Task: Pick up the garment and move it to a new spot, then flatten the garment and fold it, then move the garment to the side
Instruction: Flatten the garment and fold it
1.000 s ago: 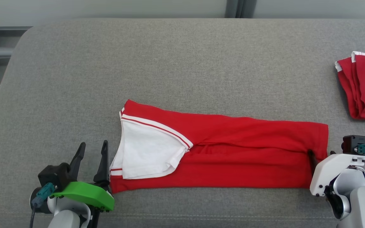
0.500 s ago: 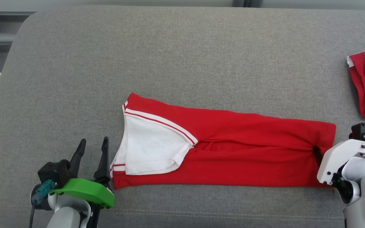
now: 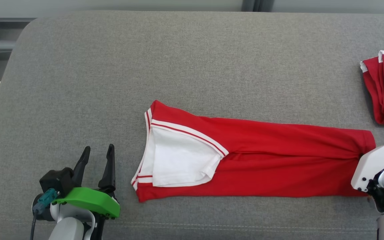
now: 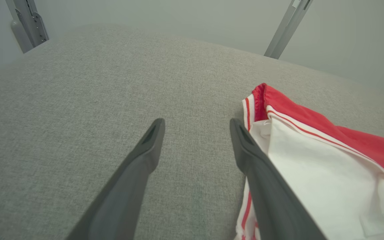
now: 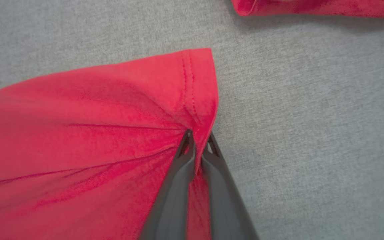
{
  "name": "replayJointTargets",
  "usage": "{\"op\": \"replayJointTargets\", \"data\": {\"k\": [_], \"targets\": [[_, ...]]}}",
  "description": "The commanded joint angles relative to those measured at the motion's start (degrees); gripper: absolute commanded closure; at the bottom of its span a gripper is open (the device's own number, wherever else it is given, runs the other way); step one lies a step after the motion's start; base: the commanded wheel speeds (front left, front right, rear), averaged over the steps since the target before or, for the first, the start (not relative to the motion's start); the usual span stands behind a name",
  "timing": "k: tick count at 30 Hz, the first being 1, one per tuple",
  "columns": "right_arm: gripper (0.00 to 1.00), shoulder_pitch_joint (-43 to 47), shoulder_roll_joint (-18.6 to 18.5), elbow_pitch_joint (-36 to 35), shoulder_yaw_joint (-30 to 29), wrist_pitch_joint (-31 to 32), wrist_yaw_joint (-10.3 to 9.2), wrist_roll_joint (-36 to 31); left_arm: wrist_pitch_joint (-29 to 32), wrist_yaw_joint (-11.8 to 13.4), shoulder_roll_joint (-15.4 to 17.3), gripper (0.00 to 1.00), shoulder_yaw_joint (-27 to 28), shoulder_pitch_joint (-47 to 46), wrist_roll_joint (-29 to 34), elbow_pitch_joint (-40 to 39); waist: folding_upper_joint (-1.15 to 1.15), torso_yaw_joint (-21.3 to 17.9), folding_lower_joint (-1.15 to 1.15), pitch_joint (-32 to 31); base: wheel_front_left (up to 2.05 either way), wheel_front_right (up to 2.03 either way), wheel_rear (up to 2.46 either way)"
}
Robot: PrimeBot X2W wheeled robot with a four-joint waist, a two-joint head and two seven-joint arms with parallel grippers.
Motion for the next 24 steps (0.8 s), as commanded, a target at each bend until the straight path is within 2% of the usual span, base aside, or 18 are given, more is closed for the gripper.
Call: {"op": "replayJointTargets", "data": {"k": [1, 10, 15, 20, 24], "targets": [[1.0, 0.1, -0.6, -0.9, -1.0, 0.1, -0.15, -0.6, 0.0, -0.1, 0.1, 0.0, 0.2, -0.4, 0.1, 0.0, 0.0, 0.0, 0.0, -0.2, 0.0, 0.0, 0.0], [1.0, 0.1, -0.5, -7.8, -7.7, 1.6, -0.14, -6.2, 0.0, -0.3, -0.3, 0.0, 0.0, -0.2, 0.1, 0.4, 0.0, 0.0, 0.0, -1.0, 0.0, 0.0, 0.0], [1.0, 0.1, -0.5, -11.7, -8.8, 2.5, -0.13, -7.3, 0.0, -0.4, -0.4, 0.0, -0.3, 0.0, 0.0, 0.8, 0.0, 0.0, 0.0, -1.7, 0.0, 0.0, 0.0], [1.0, 1.0, -0.4, -12.8, -4.6, 3.7, -0.13, -4.7, 0.0, -0.5, -0.5, 0.0, -0.5, 0.8, -0.3, 1.4, 0.0, -0.2, 0.0, -3.3, 0.0, 0.0, 0.0], [1.0, 2.5, -0.4, -12.0, 1.9, 4.9, -0.13, -0.4, 0.0, -0.6, -0.4, 0.0, -0.8, 1.7, -0.5, 1.8, 0.0, -0.3, 0.0, -5.2, 0.0, 0.0, 0.0]]}}
